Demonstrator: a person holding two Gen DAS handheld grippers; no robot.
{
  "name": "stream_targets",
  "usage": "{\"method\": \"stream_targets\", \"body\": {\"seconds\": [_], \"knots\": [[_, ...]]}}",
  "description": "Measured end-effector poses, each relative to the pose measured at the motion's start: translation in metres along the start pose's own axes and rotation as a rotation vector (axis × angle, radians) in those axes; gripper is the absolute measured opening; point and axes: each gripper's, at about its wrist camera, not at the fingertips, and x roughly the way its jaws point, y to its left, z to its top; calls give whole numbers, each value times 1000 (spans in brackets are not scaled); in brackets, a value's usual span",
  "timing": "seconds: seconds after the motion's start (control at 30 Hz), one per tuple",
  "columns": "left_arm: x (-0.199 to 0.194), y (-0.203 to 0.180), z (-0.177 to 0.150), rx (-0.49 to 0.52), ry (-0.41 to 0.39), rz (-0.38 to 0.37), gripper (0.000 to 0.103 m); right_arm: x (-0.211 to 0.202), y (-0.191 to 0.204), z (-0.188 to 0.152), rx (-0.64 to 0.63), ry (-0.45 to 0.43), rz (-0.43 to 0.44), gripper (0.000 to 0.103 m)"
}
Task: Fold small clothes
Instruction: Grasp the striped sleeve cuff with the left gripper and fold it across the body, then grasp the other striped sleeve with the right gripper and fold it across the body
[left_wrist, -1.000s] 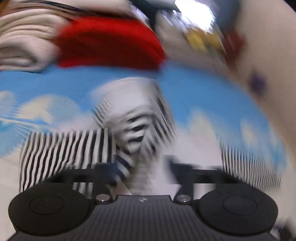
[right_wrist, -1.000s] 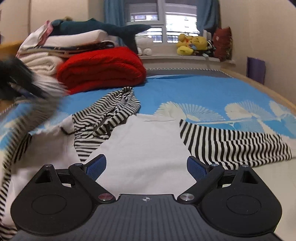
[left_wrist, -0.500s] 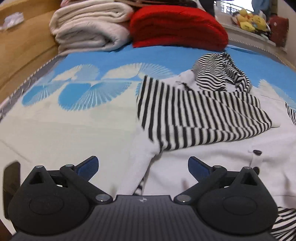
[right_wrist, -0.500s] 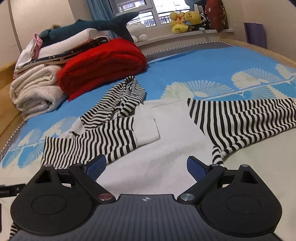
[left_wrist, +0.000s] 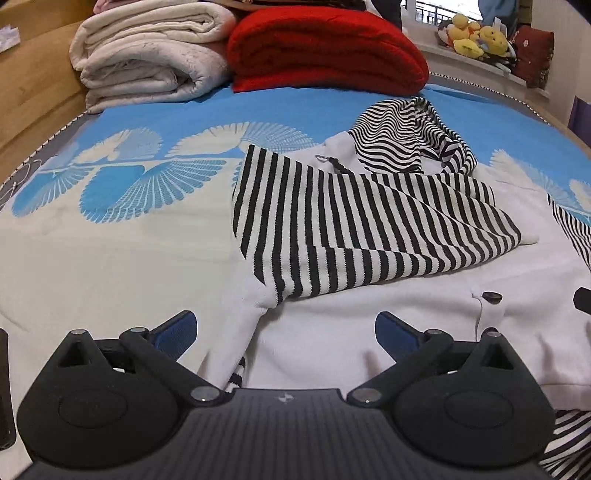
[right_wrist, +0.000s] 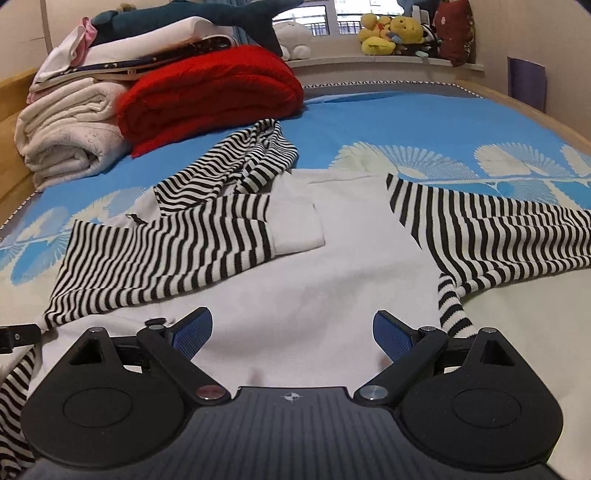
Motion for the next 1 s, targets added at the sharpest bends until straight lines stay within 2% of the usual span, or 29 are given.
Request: {"method": "stream_targets", "body": {"seconds": [0.7, 0.77, 0.9, 0.97, 1.0], "knots": [[7, -7, -2, 35, 17, 15, 103, 8, -18, 2, 61, 40, -7, 94], [9, -7, -1, 31, 28, 6, 103, 7, -31, 8, 111, 30, -15, 94], [13, -11, 0, 23, 45, -2, 103, 10, -77, 21, 288, 13, -91, 94], [15, -14, 1, 22, 57, -10, 103, 16, -106, 24, 417, 32, -136, 94], [16, -16, 1, 22, 63, -15, 103, 19, -125, 23, 521, 34, -171, 94]]}}
